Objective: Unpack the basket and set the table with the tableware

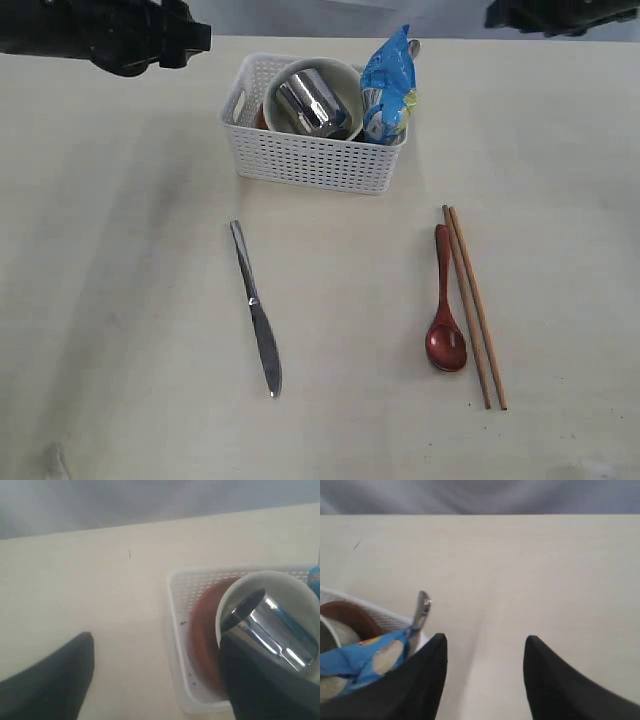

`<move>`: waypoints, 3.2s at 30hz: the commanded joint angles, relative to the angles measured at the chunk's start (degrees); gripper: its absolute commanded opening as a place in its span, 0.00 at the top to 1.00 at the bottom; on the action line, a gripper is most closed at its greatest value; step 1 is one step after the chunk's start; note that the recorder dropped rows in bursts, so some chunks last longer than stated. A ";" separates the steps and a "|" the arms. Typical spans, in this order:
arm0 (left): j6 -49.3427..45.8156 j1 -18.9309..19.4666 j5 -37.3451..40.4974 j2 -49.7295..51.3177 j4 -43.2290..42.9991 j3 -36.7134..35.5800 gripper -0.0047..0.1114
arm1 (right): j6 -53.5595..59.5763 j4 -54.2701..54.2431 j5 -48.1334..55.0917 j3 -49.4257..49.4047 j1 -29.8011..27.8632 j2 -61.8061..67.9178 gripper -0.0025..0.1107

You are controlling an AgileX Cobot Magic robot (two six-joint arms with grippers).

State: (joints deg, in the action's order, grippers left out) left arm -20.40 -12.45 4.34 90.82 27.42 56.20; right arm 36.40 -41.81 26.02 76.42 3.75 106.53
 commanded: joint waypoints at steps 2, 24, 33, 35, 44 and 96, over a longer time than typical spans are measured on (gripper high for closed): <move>-0.34 -0.30 -0.85 -0.24 -0.17 0.33 0.39 | 13.88 -14.90 11.93 13.28 -0.29 13.19 0.53; -1.36 -0.30 -1.17 -0.24 -0.17 0.33 0.39 | 20.83 -27.30 15.73 21.47 -0.18 25.17 0.64; -1.35 -0.30 -1.37 -0.24 -0.17 0.33 0.39 | 18.87 -27.40 16.86 21.47 -0.30 24.10 0.98; -1.35 -0.30 -1.37 -0.24 -0.17 0.33 0.39 | 19.32 -27.12 15.70 21.47 -0.30 22.29 0.98; -1.35 -0.30 -1.37 -0.24 -0.17 0.33 0.39 | 20.11 -16.41 11.74 21.47 -0.30 14.11 0.98; -10.49 -20.94 -6.30 -10.94 9.34 -3.95 0.59 | 21.55 -9.36 43.94 20.76 -0.16 -12.64 0.98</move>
State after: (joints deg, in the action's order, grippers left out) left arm -31.09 -32.63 4.56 80.39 31.86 54.88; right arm 58.18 -49.94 69.67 97.54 3.75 94.84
